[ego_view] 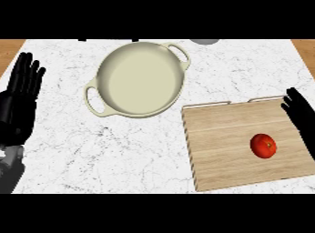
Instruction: Pick the tomato from the tray and place it in the pot
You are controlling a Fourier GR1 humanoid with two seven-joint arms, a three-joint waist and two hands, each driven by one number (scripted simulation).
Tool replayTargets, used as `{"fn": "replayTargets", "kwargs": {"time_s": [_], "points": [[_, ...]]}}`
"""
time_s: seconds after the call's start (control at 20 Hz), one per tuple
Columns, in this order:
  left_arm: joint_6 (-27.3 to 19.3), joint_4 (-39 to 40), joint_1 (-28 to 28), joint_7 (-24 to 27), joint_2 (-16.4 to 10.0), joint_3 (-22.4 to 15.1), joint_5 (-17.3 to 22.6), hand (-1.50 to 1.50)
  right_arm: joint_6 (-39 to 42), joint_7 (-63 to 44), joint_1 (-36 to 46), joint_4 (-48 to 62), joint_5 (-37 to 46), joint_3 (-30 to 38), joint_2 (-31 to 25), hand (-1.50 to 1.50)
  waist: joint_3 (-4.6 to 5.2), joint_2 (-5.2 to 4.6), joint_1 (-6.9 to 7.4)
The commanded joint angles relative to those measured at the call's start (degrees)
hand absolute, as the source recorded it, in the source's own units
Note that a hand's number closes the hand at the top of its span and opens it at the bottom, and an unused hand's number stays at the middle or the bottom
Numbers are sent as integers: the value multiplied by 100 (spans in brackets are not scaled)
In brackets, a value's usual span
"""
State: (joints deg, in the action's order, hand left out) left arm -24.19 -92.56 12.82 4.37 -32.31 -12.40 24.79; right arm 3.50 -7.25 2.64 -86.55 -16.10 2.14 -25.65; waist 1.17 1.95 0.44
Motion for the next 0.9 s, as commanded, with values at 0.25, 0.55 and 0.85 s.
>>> {"fn": "replayTargets", "kwargs": {"time_s": [0.25, 0.55, 0.85], "points": [[-60, 1335, -950, -808, -923, -242, -799, 0, 352, 1233, 215, -769, -500, 246, 439, 150, -134, -221, -81], [-317, 1115, -928, -1836, -612, -556, -651, 0, -2370, 2625, -663, -1014, 1516, 746, 1162, -150, -135, -177, -265], [-116, 1356, -537, -2219, -480, -421, -994, 0, -2354, 2215, -1648, -2254, 2189, 331, 1107, -150, -115, -188, -103]]}}
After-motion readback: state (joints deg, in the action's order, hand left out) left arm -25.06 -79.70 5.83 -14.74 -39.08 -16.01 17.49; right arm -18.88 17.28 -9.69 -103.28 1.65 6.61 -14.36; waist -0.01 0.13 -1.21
